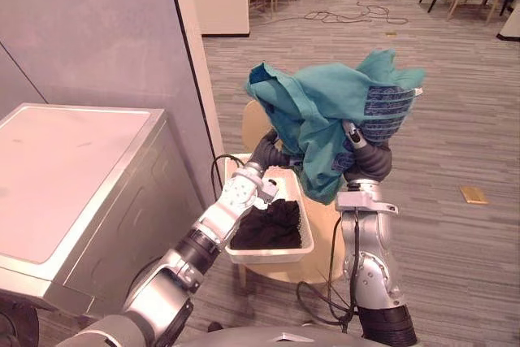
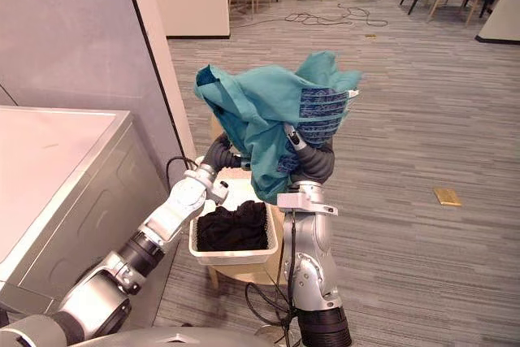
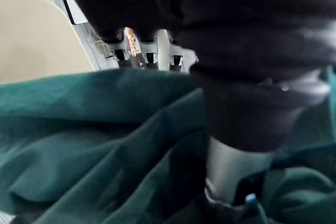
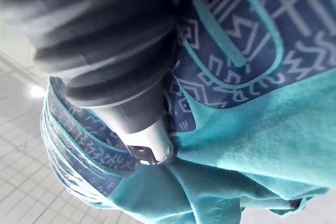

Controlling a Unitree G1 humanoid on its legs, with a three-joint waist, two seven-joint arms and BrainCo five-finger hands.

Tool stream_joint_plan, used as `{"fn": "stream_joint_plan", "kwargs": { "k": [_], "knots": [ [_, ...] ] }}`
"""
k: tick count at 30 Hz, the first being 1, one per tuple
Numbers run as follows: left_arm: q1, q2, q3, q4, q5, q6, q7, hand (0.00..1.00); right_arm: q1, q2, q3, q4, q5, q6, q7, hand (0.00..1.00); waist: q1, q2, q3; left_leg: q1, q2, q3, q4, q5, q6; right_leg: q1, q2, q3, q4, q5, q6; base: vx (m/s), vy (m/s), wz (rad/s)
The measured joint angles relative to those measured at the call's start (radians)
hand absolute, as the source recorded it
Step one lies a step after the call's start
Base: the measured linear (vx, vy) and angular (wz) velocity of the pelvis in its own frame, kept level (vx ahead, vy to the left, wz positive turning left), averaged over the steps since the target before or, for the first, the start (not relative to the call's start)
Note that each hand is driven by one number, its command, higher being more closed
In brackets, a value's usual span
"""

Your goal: Pick up the laundry basket with both hands and put the clothes into the washing machine.

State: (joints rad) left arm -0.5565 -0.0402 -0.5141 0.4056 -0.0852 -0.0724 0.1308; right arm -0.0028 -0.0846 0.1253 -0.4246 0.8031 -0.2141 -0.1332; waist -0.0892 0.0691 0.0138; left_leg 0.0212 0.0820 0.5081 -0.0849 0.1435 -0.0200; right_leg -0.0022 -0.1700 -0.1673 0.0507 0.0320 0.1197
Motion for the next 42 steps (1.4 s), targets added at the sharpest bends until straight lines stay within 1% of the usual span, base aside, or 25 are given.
{"fn": "stream_joint_plan", "kwargs": {
  "k": [4, 8, 12, 15, 20, 26, 30, 33, 36, 37, 42],
  "knots": [
    [-0.060, -0.022, -0.003, 0.006, 0.000, 0.003, 0.039, 0.00, 0.031, 0.010, 0.048, -0.061, 0.026, 0.001, 0.004, 1.00, -0.001, 0.000, -0.001, 0.012, 0.000, 0.017, 0.000, -0.007, 0.001, -0.002, -0.001, 0.018, 0.005, -0.002, 0.002, 0.00, 0.005, -0.11],
    [-0.092, -0.028, -0.011, 0.006, -0.002, 0.003, 0.055, 0.00, 0.041, 0.027, 0.060, -0.078, 0.027, -0.002, 0.020, 1.00, -0.009, -0.001, -0.004, 0.015, 0.000, 0.024, 0.000, -0.009, 0.002, -0.003, -0.002, 0.021, 0.009, -0.002, 0.003, 0.00, 0.007, -0.04],
    [-0.098, -0.052, -0.023, 0.007, -0.060, 0.005, 0.079, 0.00, 0.066, 0.037, 0.061, -0.097, 0.036, -0.006, 0.020, 1.00, -0.007, -0.002, -0.029, 0.014, 0.000, 0.038, 0.000, -0.012, 0.002, -0.015, -0.003, 0.026, 0.016, -0.004, 0.006, 0.00, 0.004, -0.07],
    [-0.132, -0.059, -0.041, 0.006, -0.110, 0.005, 0.083, 0.00, 0.097, 0.037, 0.068, -0.146, 0.036, -0.008, 0.021, 1.00, -0.007, -0.002, -0.030, 0.014, 0.000, 0.043, 0.000, -0.012, 0.002, -0.022, -0.005, 0.032, 0.023, -0.006, 0.008, 0.01, 0.004, -0.05],
    [-0.148, -0.060, -0.064, -0.007, -0.181, 0.005, 0.081, 0.00, 0.111, 0.037, 0.067, -0.154, 0.035, -0.025, 0.021, 1.00, -0.013, -0.011, -0.042, 0.016, 0.000, 0.045, 0.000, -0.013, 0.002, -0.022, -0.004, 0.035, 0.026, -0.006, 0.009, 0.00, 0.001, -0.01],
    [-0.121, -0.059, -0.081, -0.091, -0.267, 0.005, 0.073, 0.00, 0.121, 0.037, 0.037, -0.217, 0.014, -0.034, 0.019, 1.00, -0.010, -0.012, -0.043, 0.015, -0.001, 0.041, 0.000, -0.012, 0.001, -0.020, -0.006, 0.031, 0.030, -0.007, 0.009, 0.00, 0.003, 0.01],
    [-0.087, -0.058, -0.114, -0.122, -0.267, 0.006, 0.045, 0.00, 0.139, 0.038, -0.014, -0.225, 0.013, -0.047, 0.016, 1.00, 0.004, -0.013, -0.043, 0.012, -0.003, 0.029, 0.000, -0.012, 0.001, -0.017, -0.010, 0.017, 0.032, -0.009, 0.012, -0.01, 0.010, 0.10],
    [-0.067, -0.059, -0.128, -0.173, -0.277, 0.006, 0.025, 0.00, 0.153, 0.039, -0.064, -0.209, 0.013, -0.046, -0.016, 1.00, 0.006, -0.013, -0.043, 0.007, -0.007, 0.017, 0.000, -0.012, 0.001, -0.016, -0.015, 0.012, 0.035, -0.012, 0.015, 0.00, 0.016, 0.11],
    [-0.067, -0.059, -0.138, -0.217, -0.305, 0.005, 0.007, 0.00, 0.158, 0.046, -0.074, -0.178, 0.013, -0.045, -0.028, 1.00, 0.006, -0.013, -0.043, 0.006, -0.009, 0.014, 0.000, -0.011, 0.001, -0.016, -0.017, 0.006, 0.035, -0.012, 0.016, 0.00, 0.004, 0.02],
    [-0.067, -0.059, -0.143, -0.218, -0.309, 0.005, 0.007, 1.00, 0.158, 0.050, -0.079, -0.178, 0.013, -0.045, -0.028, 1.00, 0.006, -0.013, -0.043, 0.006, -0.008, 0.013, 0.000, -0.011, 0.001, -0.015, -0.016, 0.003, 0.035, -0.013, 0.017, 0.01, 0.004, 0.03],
    [-0.067, -0.059, -0.170, -0.241, -0.372, 0.005, -0.006, 1.00, 0.158, 0.065, -0.101, -0.177, -0.022, -0.049, -0.030, 1.00, 0.006, -0.013, -0.043, 0.003, -0.009, 0.012, 0.000, -0.011, 0.000, -0.017, -0.017, 0.002, 0.034, -0.013, 0.017, 0.00, 0.000, 0.00]
  ]
}}
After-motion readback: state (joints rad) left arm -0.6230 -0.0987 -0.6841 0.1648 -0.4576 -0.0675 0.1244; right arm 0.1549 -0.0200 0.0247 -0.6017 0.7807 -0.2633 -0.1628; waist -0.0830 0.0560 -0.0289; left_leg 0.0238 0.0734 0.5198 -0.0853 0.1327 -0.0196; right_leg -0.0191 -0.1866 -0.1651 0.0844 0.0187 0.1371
